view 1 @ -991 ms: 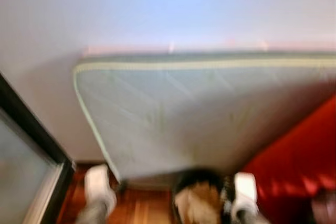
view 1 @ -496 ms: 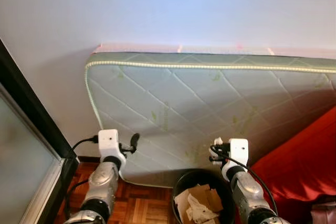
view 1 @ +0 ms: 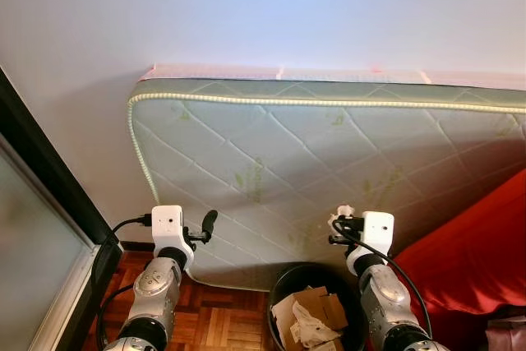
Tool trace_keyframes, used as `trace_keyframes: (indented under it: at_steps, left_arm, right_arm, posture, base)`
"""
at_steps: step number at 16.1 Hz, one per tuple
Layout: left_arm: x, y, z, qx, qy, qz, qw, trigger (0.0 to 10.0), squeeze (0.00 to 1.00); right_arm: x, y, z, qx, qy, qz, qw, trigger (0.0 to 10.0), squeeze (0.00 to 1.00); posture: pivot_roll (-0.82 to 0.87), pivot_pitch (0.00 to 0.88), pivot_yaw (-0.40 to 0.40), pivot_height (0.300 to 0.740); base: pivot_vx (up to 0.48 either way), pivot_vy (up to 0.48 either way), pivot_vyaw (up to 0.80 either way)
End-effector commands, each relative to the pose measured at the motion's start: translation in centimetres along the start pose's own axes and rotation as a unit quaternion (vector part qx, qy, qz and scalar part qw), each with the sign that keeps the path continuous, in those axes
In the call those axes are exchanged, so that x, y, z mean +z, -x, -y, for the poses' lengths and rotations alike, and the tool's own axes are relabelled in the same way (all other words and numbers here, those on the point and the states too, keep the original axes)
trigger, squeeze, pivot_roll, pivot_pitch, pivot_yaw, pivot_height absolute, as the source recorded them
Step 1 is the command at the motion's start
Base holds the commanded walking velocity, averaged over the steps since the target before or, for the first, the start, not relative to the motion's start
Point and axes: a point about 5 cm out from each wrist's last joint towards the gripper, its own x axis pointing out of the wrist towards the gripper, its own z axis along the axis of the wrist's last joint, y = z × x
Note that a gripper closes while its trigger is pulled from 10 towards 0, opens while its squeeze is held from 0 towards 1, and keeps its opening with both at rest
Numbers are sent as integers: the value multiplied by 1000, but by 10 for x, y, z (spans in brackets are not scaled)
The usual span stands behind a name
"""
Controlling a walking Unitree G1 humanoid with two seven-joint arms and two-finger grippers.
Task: Clean up the room
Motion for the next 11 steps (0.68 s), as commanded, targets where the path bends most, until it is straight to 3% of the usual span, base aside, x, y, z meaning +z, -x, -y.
trace_keyframes:
  at_steps: [1, 4, 11]
  left_arm:
    - [13, -7, 0, -7, -5, 20, 1000, 10000, 0]
    - [19, -9, -2, -8, -3, 28, 1000, 10000, 0]
    - [11, -6, -1, -20, -5, 12, 1000, 10000, 0]
  right_arm:
    - [-2, 1, -5, 11, 10, -5, 1000, 10000, 0]
    - [-2, 0, -5, 5, -1, -5, 1000, 10000, 0]
    - [-5, 1, -5, 0, -1, -13, 1000, 10000, 0]
  posture:
    - [31, 0, -42, 740]
    - [31, 0, -45, 740]
    - [33, 2, -43, 740]
  base:
    - [0, 0, 0]
    - [0, 0, -410]
    - [0, 0, 0]
